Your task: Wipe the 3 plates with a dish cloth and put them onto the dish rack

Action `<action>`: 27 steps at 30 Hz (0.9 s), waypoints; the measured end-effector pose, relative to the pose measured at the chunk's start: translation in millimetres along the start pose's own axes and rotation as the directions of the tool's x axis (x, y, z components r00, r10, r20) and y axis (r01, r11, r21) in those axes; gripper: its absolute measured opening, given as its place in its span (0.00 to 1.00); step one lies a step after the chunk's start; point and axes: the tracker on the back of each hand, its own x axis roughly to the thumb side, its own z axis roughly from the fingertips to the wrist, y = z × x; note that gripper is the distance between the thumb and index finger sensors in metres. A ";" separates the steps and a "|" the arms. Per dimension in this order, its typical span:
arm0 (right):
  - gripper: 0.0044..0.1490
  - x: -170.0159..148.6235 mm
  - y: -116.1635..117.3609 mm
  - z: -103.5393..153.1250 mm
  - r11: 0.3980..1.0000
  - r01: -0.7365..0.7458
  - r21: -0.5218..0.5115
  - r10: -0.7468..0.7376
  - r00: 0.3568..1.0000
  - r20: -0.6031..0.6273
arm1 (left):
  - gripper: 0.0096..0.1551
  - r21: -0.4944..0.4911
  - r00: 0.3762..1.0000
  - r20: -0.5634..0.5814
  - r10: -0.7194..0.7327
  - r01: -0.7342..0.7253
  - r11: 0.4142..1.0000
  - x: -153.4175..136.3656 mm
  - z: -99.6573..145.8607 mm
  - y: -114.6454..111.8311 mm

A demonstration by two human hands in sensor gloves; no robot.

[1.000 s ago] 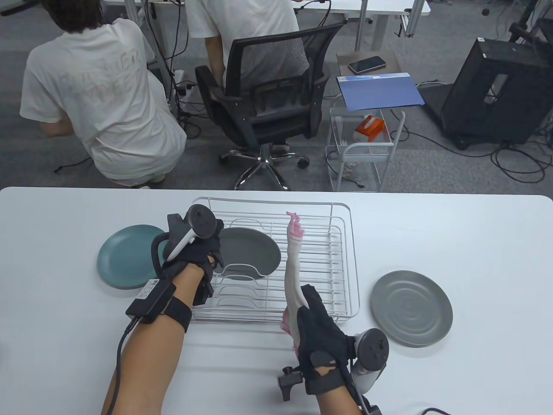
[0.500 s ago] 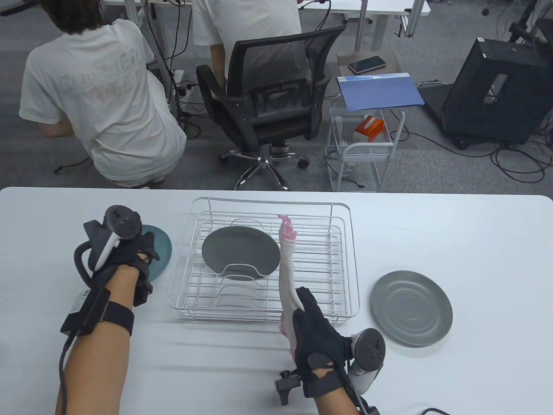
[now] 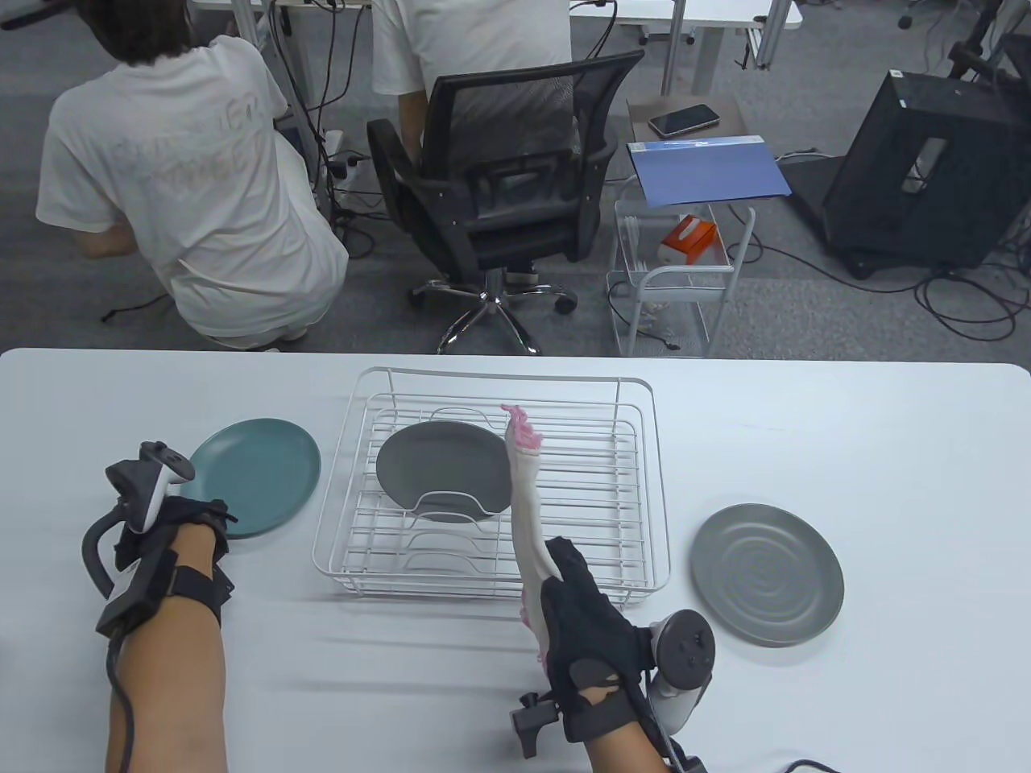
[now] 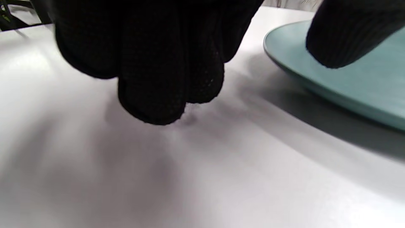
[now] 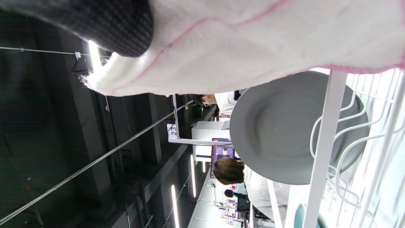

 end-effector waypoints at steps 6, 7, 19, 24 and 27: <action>0.34 -0.2 0.6 0.2 1.000 -0.005 0.007 0.005 1.000 -0.006 | 0.42 0.005 0.998 -0.052 0.021 -0.021 1.000 5.1 -14.6 -8.1; 0.34 -0.2 0.7 0.2 1.000 -0.007 0.009 0.007 1.000 -0.006 | 0.41 0.001 0.998 -0.055 0.038 -0.038 0.999 4.5 -16.0 -8.4; 0.34 -1.7 3.0 0.9 1.000 -0.010 0.027 0.010 1.000 -0.008 | 0.27 -0.072 0.712 0.027 0.702 -0.699 0.711 -36.6 -14.1 -10.9; 0.34 -1.5 6.8 2.3 0.999 -0.003 0.043 0.003 1.000 -0.006 | 0.28 0.028 0.641 0.194 0.742 -0.760 0.649 -57.0 14.0 15.2; 0.34 0.4 10.7 3.8 0.998 -0.001 0.062 0.001 1.000 0.003 | 0.29 -0.034 0.465 0.292 0.836 -0.868 0.495 -67.5 39.7 25.9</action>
